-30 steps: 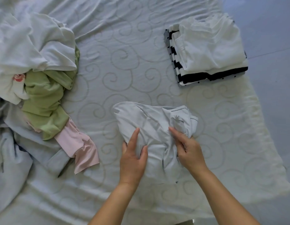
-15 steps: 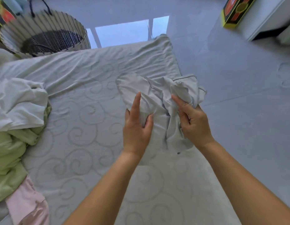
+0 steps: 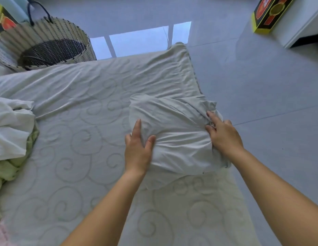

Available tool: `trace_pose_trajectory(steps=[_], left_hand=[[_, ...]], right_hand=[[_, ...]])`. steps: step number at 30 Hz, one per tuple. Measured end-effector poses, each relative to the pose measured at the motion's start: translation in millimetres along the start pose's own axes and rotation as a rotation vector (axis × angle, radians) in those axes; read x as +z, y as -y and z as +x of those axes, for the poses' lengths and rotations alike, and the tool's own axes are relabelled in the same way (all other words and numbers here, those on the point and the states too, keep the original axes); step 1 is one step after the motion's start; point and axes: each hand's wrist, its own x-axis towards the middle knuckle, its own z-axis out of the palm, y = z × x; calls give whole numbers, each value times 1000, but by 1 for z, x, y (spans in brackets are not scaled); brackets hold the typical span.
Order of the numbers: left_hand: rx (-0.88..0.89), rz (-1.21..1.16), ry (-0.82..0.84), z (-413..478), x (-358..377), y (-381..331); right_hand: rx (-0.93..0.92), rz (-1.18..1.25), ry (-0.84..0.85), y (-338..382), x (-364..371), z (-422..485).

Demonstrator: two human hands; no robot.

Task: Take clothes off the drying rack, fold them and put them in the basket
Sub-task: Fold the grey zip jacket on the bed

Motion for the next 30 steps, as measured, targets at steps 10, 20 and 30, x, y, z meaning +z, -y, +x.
trace_pose_trajectory(steps=[10,20,30], left_hand=[[260,760,234,-13,29,-21],[258,902,418,-5,40,6],[145,816,306,-101,-52,89]], right_hand=[[-380,-325,-93,35,21,-32],[-304,-523,238,12,43,-12],[-342,-490,140,9,56,-118]])
